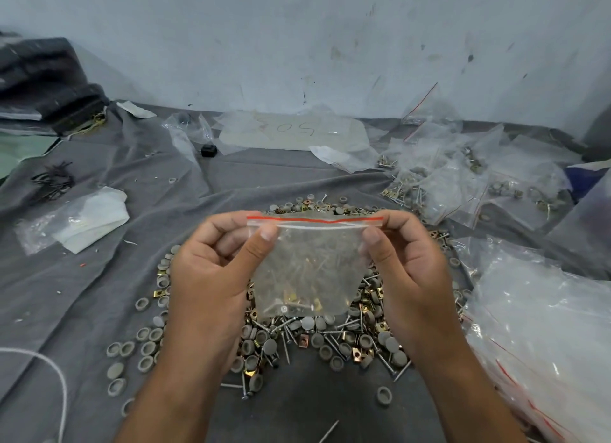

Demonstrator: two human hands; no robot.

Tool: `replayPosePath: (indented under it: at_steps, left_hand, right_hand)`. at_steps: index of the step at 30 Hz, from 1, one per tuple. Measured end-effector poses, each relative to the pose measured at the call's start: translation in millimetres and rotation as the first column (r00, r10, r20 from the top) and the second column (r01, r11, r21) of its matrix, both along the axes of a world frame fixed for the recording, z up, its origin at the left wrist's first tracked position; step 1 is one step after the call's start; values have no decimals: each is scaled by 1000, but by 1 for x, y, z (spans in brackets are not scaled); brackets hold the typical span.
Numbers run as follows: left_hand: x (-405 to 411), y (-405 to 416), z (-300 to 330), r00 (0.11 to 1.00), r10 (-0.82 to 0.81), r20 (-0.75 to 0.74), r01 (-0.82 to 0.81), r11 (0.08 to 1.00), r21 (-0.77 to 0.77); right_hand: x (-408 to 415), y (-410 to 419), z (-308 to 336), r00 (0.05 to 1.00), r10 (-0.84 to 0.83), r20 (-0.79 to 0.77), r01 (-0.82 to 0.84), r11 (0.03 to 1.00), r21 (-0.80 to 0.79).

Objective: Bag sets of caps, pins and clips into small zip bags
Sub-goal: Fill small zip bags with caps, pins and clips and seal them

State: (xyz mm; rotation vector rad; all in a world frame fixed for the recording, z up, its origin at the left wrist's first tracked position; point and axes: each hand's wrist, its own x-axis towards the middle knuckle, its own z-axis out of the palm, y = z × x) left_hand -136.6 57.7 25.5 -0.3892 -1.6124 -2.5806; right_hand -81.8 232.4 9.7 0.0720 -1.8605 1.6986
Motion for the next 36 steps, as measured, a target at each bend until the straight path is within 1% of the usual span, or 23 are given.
replayPosePath:
  at_steps: [3,7,11,15,18,22,25,28,33,36]
  left_hand:
    - [-1,-1,-1,1000,15,-6,-15,1000,24]
    - [-2,-1,-3,1000,5,-16,-4,999,42]
    - [-2,-2,-4,999,-40,-28,40,999,7]
    - [-1,-2,-4,998,-45,-46,45,999,-2]
    - [0,1,-3,996,-69,-54,68,997,-22]
    - [3,5,-3,987,-100,-124,91,993,-73]
    - [5,7,-3,983,-111,-144,93,988,-126]
    - [7,7,-2,984,-83,-157,49,976,-212]
    - [10,8,1,983,-88,-161,53,977,-209]
    - [11,7,2,982,-109,-155,79,979,-186]
  right_hand:
    - [1,2,0,1000,-8,-23,8,1000,-7]
    - [1,1,3,999,20,-29,-21,999,-26]
    - [2,0,3,999,36,-23,-36,999,-35]
    - [4,-3,7,994,100,-41,-104,990,-93]
    - [4,-5,9,994,79,-69,-88,987,-134]
    - [5,-7,14,994,46,-94,-62,982,-181]
    - [6,-7,15,996,42,-80,-56,982,-181]
    - [5,-7,13,996,47,-71,-58,984,-169]
    - [6,-7,14,993,89,-72,-99,983,-156]
    - [6,-6,14,993,111,-42,-116,985,-131]
